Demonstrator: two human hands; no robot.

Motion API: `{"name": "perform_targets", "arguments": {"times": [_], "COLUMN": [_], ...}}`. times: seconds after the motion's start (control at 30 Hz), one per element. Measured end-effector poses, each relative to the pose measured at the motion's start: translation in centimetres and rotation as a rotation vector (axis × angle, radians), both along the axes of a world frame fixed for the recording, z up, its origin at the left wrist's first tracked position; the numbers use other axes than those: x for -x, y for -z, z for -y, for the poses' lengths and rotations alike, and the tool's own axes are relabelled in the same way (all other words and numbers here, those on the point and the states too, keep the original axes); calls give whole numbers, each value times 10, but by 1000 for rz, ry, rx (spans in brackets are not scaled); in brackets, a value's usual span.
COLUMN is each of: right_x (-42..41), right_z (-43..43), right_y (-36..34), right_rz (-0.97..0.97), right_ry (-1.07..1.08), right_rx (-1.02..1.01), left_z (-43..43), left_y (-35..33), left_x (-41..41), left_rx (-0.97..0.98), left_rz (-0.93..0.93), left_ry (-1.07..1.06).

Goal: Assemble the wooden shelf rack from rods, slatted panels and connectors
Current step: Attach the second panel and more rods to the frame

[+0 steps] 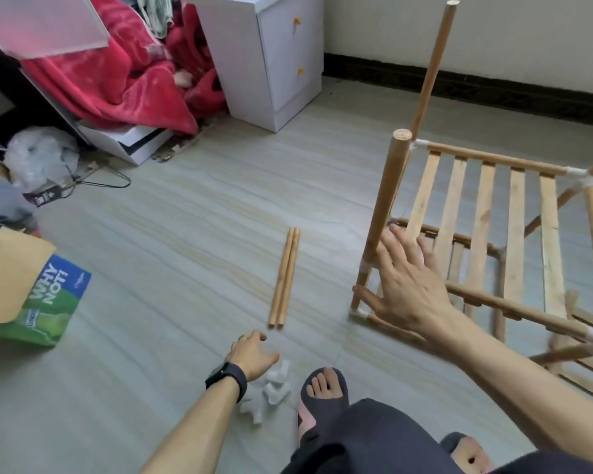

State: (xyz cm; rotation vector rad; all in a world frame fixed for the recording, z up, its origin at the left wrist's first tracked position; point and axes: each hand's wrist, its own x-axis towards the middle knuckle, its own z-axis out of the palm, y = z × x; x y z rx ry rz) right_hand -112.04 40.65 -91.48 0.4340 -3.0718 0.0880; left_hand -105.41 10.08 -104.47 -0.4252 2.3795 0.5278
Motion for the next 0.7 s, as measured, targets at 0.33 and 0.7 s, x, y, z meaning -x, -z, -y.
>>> {"name": "perform_targets", "arguments": {"times": [0.33, 0.7], "right_x": [13, 8], "right_z": [13, 2], "right_y": [12, 7], "right_rz": [3, 85], "right_ry": [31, -8], "right_rx": [-27, -2], "left_z": [-34, -41], "left_y": [52, 6], "left_x": [-5, 30], "left_rx": [160, -68], "left_rz": [104, -57], "left_ry": [317, 113]}}
